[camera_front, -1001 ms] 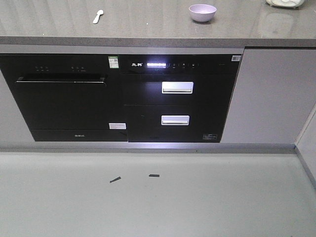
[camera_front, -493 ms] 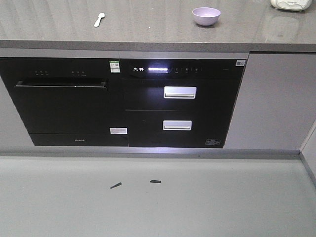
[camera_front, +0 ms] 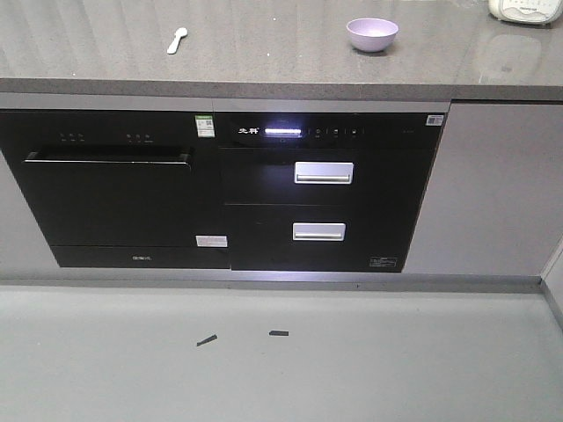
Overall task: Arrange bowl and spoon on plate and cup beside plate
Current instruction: 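Continue driving closer to the counter holding the spoon and bowl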
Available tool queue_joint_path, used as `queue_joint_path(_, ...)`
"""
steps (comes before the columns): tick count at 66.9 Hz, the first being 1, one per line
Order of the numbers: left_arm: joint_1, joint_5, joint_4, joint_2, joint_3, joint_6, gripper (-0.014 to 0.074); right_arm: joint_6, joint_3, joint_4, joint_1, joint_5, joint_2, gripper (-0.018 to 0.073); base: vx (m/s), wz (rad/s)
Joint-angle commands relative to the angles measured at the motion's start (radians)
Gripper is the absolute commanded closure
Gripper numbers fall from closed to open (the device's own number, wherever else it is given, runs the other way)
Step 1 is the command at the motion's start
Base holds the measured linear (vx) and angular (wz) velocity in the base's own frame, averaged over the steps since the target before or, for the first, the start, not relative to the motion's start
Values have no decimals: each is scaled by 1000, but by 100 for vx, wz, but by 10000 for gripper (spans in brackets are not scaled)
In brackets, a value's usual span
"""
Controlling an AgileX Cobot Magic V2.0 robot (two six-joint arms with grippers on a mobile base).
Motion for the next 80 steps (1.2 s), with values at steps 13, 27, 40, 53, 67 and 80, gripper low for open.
queue_joint_path(13, 2, -67, -1, -3, -8, -6, 603, -2, 4, -4, -1, -70, -11, 562, 8, 1)
queue_joint_path(27, 2, -67, -1, -3, -8, -6, 603, -2, 4, -4, -1, -70, -11, 562, 8, -1)
queue_joint_path(40, 2, -67, -1, -3, -8, -6, 603, -2, 4, -4, -1, -70, -11, 562, 8, -2)
queue_joint_path(53, 2, -67, -1, -3, -8, -6, 603, -2, 4, -4, -1, -70, -11, 562, 8, -1)
queue_joint_path(67, 2, -67, -1, -3, -8, -6, 603, -2, 4, -4, -1, -70, -11, 562, 8, -1)
queue_joint_path(80, 2, -67, -1, -3, -8, -6, 603, -2, 4, -4, -1, -70, -11, 562, 8, -2)
